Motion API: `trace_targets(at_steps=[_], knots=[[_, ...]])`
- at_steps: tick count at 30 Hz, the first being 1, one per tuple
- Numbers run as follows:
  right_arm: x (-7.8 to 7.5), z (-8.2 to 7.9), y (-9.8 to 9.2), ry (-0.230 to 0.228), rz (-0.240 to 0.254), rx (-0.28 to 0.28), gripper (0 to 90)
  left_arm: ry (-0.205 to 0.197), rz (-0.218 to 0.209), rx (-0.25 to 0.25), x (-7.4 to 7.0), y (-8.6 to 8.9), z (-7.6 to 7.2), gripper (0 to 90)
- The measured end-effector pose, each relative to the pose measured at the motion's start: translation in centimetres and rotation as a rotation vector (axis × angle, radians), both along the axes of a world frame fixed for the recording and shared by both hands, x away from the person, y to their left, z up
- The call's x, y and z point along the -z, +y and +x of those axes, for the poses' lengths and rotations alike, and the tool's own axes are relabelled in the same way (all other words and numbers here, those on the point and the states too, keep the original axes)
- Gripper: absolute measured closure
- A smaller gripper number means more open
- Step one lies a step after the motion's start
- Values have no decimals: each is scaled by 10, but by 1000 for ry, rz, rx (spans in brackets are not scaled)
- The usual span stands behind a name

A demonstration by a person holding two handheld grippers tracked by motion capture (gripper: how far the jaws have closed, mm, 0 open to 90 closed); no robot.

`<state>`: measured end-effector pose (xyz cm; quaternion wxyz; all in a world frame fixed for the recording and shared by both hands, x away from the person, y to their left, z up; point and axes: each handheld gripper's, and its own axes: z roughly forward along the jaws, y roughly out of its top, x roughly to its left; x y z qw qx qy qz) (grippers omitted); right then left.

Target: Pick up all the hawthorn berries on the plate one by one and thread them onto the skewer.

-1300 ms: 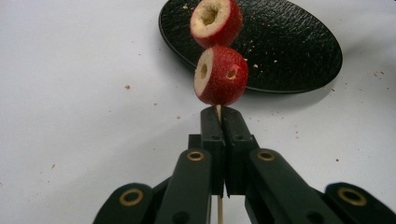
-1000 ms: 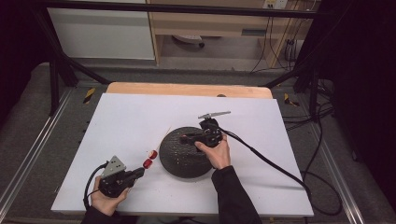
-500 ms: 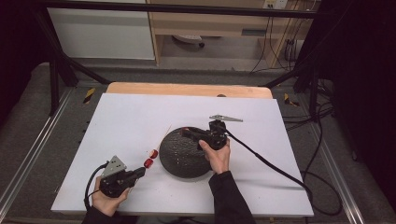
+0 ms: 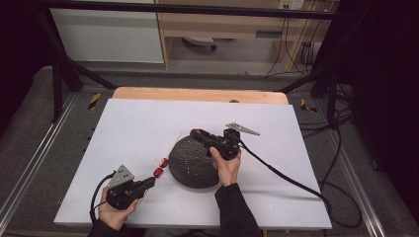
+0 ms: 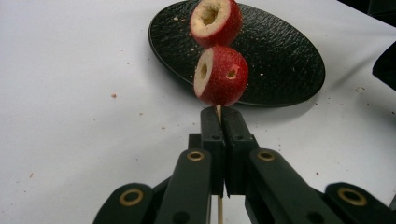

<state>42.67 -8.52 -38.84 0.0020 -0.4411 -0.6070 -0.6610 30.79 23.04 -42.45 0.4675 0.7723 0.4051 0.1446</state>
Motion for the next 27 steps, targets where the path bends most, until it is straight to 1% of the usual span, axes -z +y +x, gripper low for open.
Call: trace_targets(at_steps=[4,6,7,11,12,17,23,27], knots=[[-1,-1,1,-20,41,35,625,-2,-7,1,-1,-2,-1,883],[-2,-1,0,-14,65,43,625,-3,-12,1,-1,-3,-1,883],[-2,0,0,-27,73,48,625,-4,-14,2,-2,-3,-1,883],[-2,-1,1,-31,115,58,625,-7,-22,5,-2,-5,-2,883],[-2,-1,1,-26,130,60,625,-9,-25,4,-2,-6,-2,883],[1,0,3,-19,169,70,626,-15,-24,13,-3,-9,-3,883],[1,2,3,-37,200,94,626,-13,-35,21,-4,-12,-5,883],[1,3,3,-48,203,99,626,-16,-42,31,-5,-15,-6,883]])
